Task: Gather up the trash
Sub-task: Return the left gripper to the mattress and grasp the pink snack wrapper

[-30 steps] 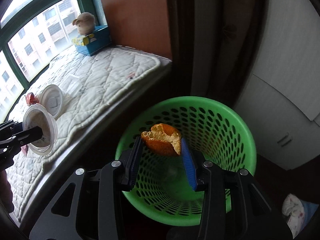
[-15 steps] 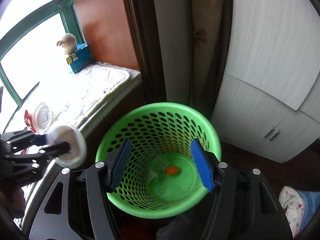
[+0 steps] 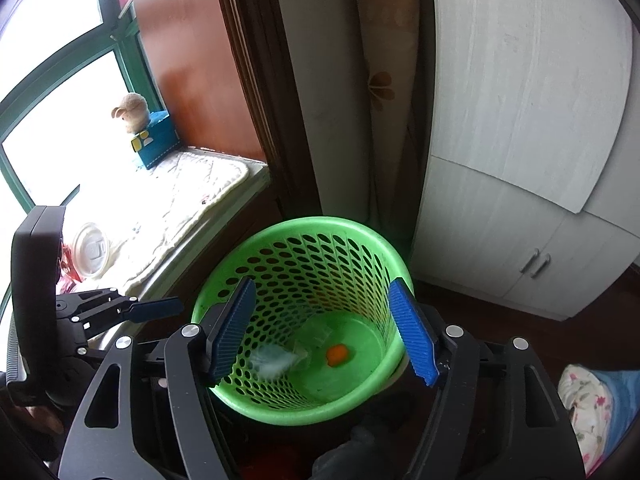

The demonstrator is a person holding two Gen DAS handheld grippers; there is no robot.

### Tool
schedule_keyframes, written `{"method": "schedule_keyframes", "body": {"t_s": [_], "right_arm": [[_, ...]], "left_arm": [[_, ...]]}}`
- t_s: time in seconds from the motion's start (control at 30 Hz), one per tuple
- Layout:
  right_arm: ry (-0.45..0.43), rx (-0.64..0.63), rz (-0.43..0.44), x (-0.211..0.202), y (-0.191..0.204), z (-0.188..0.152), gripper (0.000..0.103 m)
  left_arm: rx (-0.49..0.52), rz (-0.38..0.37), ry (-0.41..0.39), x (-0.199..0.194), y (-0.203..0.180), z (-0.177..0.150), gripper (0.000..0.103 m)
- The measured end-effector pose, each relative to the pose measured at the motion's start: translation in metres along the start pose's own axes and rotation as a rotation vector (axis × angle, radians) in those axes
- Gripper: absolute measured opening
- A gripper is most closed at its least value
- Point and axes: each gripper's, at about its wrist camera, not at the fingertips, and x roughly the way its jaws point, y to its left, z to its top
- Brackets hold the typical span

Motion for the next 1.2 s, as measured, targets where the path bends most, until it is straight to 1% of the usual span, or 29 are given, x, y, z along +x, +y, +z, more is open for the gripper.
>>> {"method": "schedule_keyframes", "body": {"t_s": [0.1, 0.17, 0.23, 0.4, 0.47, 0.63, 0.73, 0.83, 0.93, 1.0, 1.13, 1.2], "right_arm": [[-0.003, -0.005, 0.006, -0.002, 0.003, 0.000, 0.069], [-0.006, -0.004, 0.019, -0.004, 0.006, -0.001, 0.071], [-0.012, -0.006, 0.032, -0.006, 0.011, 0.000, 0.073], [-0.015, -0.029, 0.068, -0.006, 0.032, 0.001, 0.075], [-0.013, -0.043, 0.080, -0.006, 0.042, 0.002, 0.076], [-0.009, -0.071, 0.124, -0.003, 0.068, 0.004, 0.077], [-0.008, -0.095, 0.144, -0.002, 0.084, 0.006, 0.078], [-0.005, -0.120, 0.165, -0.001, 0.101, 0.008, 0.078], [0.001, -0.141, 0.187, 0.001, 0.117, 0.010, 0.079], [0.003, -0.156, 0.202, 0.002, 0.127, 0.011, 0.079], [0.007, -0.193, 0.227, 0.005, 0.150, 0.013, 0.079], [0.010, -0.209, 0.240, 0.006, 0.161, 0.013, 0.080]], "left_arm": [[-0.012, -0.003, -0.012, -0.006, 0.002, -0.004, 0.060], [-0.022, 0.012, -0.018, -0.011, 0.006, -0.007, 0.060], [-0.038, 0.035, -0.028, -0.020, 0.012, -0.012, 0.060], [-0.089, 0.113, -0.057, -0.045, 0.039, -0.027, 0.061], [-0.123, 0.146, -0.072, -0.057, 0.054, -0.034, 0.064], [-0.212, 0.221, -0.103, -0.086, 0.096, -0.055, 0.066], [-0.257, 0.289, -0.120, -0.103, 0.122, -0.069, 0.067], [-0.302, 0.355, -0.131, -0.119, 0.148, -0.084, 0.072], [-0.352, 0.405, -0.140, -0.135, 0.176, -0.100, 0.074], [-0.386, 0.439, -0.141, -0.143, 0.195, -0.111, 0.079], [-0.440, 0.506, -0.130, -0.155, 0.231, -0.136, 0.083], [-0.459, 0.520, -0.113, -0.158, 0.248, -0.148, 0.086]]}}
